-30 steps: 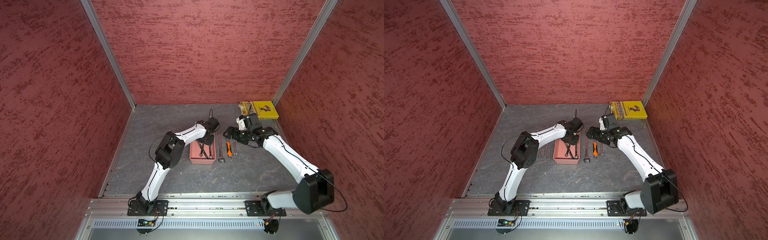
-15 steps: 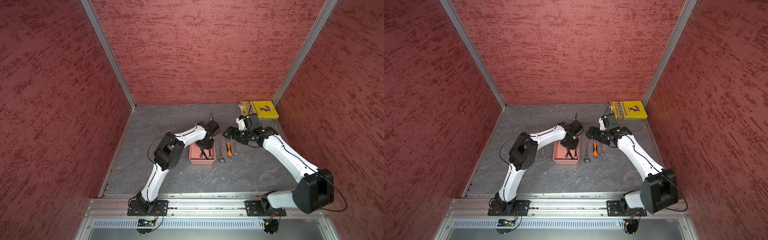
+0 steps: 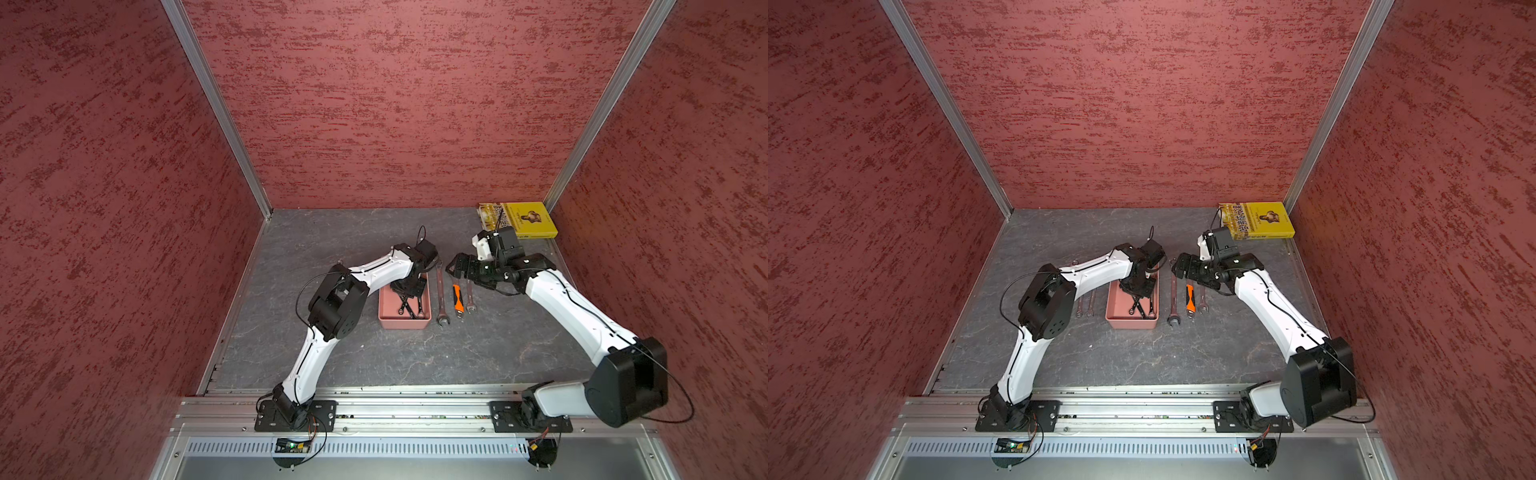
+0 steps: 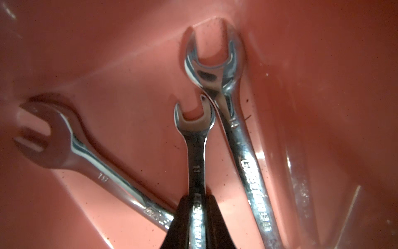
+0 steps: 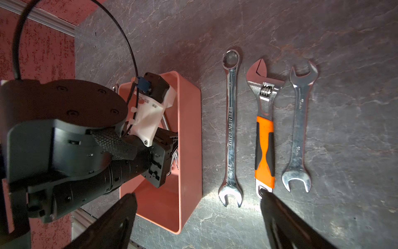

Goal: Take out the wrench from the storage box
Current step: Pick up the wrench from the storage box, then place the wrench at the center of the board.

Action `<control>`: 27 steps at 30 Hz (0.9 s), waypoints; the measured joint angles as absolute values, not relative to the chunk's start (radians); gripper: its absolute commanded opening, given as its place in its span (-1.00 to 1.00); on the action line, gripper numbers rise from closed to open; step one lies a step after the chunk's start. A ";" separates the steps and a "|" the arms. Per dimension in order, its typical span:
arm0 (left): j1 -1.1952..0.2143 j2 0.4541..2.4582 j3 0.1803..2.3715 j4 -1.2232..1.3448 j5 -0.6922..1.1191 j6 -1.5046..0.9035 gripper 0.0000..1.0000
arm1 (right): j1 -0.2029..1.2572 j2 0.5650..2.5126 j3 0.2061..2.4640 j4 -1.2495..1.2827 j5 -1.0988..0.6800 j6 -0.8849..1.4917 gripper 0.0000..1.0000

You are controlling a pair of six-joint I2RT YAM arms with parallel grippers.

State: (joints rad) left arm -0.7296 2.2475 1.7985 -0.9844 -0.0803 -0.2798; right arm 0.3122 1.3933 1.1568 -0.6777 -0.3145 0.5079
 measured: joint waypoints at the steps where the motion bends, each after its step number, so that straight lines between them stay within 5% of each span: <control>1: -0.730 2.247 1.800 -0.986 -0.080 -0.281 -0.88 | 0.312 1.393 1.157 -0.678 -0.315 0.508 0.93; 20: -0.725 2.109 1.879 -1.096 -0.083 -0.305 -0.91 | 0.310 1.393 1.157 -0.677 -0.314 0.504 0.97; 27: -0.656 1.912 1.791 -1.127 -0.113 -0.325 -0.91 | 0.310 1.404 1.158 -0.656 -0.317 0.500 0.97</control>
